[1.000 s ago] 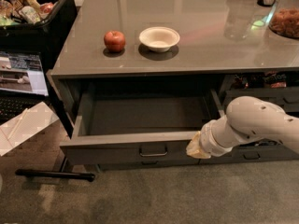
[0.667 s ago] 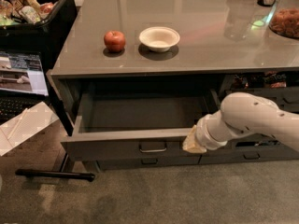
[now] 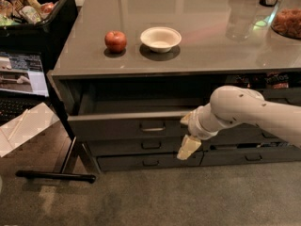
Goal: Close top drawer
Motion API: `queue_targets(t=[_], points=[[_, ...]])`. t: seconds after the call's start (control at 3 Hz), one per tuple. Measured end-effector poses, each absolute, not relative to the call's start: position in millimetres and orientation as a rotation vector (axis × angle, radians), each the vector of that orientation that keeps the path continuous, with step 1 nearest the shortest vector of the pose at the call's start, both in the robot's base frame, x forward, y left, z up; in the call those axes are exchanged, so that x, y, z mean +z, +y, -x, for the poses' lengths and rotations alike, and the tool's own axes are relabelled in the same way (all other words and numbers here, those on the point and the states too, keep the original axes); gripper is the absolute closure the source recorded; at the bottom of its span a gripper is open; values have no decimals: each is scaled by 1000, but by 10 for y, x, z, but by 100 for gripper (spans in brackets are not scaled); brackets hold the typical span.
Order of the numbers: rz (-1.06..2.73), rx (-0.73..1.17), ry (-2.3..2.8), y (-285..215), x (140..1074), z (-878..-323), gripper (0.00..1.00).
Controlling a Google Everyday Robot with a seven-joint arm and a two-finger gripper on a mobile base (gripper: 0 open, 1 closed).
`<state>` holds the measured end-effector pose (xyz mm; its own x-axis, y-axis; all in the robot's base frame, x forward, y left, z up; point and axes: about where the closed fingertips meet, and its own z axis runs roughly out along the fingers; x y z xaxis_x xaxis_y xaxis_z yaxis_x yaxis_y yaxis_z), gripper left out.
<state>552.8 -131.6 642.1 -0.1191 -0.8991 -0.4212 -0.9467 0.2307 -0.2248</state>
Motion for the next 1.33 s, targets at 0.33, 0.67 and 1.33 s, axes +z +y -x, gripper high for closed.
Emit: queue_targets(t=[0.33, 0.67, 1.33], points=[[1691, 135, 2037, -1257, 6366, -5690, 0], [1688, 149, 2037, -1216, 6307, -5788, 0], [1667, 156, 2062, -1301, 6248, -5815, 9]])
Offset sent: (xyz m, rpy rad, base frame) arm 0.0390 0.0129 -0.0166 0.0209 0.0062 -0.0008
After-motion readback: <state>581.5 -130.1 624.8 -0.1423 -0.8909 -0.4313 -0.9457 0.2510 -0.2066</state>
